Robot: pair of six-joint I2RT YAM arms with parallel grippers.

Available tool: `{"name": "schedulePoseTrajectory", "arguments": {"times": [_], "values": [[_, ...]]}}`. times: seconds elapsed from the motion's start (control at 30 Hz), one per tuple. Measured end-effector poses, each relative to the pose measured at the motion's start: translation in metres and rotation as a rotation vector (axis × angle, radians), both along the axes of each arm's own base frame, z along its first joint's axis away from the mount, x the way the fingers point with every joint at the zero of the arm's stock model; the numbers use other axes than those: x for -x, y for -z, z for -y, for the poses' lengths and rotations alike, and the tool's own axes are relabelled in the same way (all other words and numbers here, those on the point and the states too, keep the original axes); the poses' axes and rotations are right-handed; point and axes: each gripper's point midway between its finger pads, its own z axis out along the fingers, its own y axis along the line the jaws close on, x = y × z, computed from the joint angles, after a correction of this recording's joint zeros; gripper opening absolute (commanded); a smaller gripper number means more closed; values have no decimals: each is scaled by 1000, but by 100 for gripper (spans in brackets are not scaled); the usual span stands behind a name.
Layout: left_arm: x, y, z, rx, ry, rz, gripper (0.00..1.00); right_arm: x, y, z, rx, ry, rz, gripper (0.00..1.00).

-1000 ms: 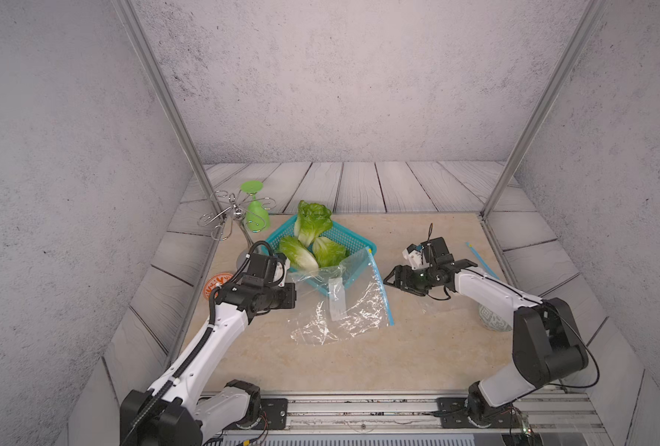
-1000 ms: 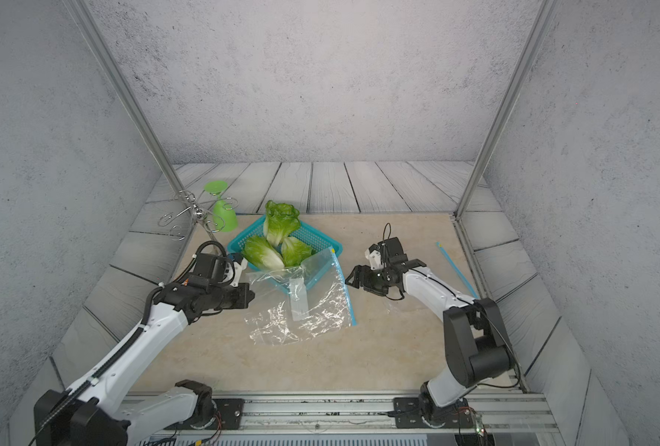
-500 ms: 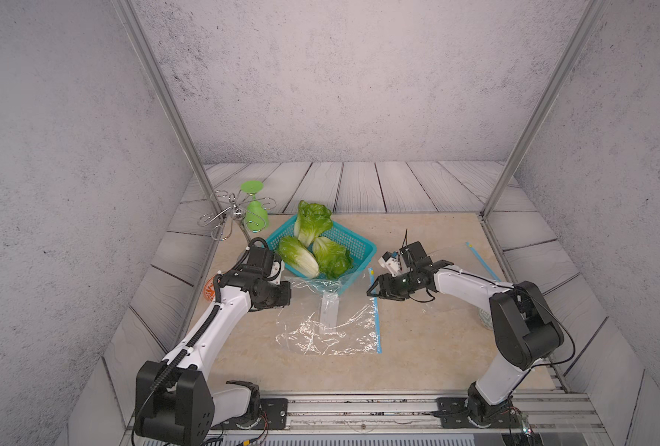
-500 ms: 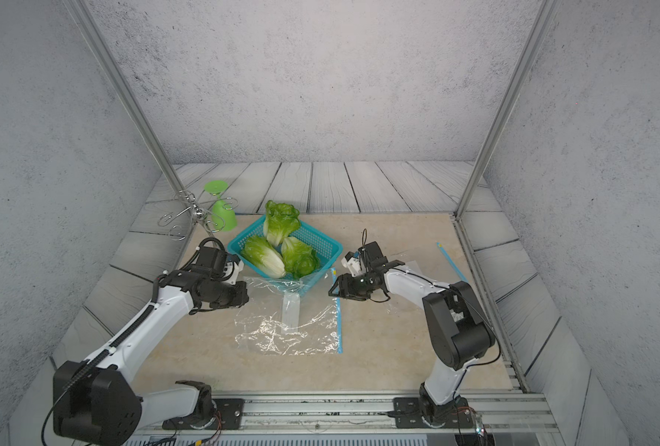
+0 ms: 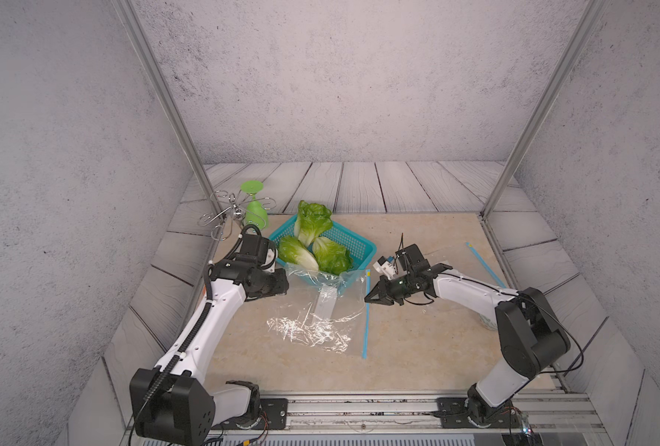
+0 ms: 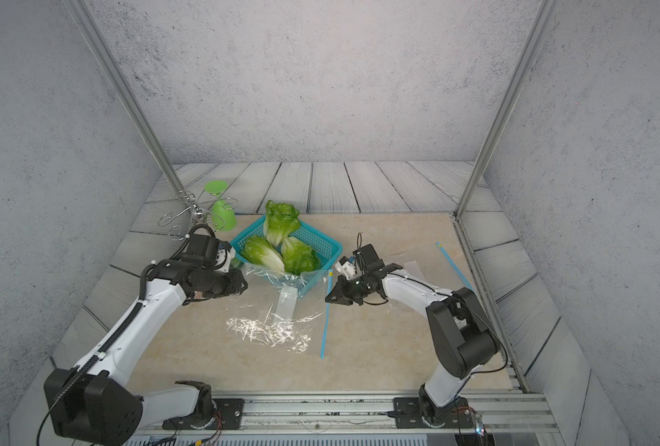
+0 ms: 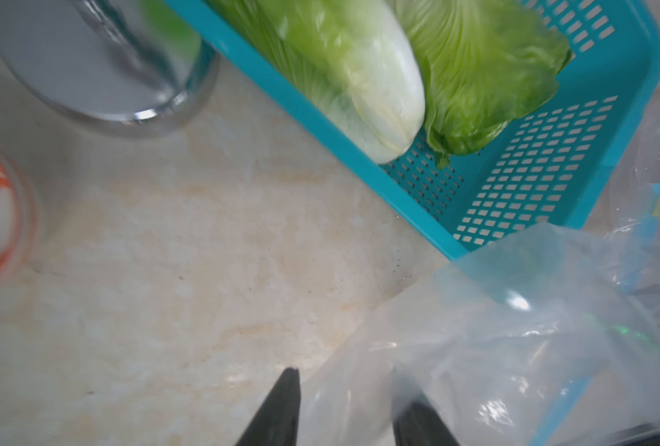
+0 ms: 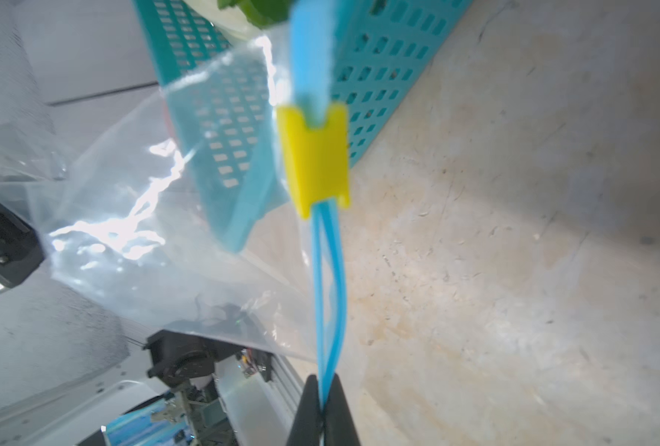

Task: Put the chinese cabbages into a zipper bag and zip it
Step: Pick up the zipper food storage bag at the center of the board.

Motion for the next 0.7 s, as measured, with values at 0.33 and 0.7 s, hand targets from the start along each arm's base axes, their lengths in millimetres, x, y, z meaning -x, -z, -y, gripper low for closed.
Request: {"name": "schedulePoseTrajectory", "arguments": {"times": [0.33,0.7], "values": [[44,-77,24,-37,107,139,58,1,-58,-28,-62,162,-108,3],[112,-20,137,230,445,-37,68,6,-90,-58,-63,217,-105,3]]}}
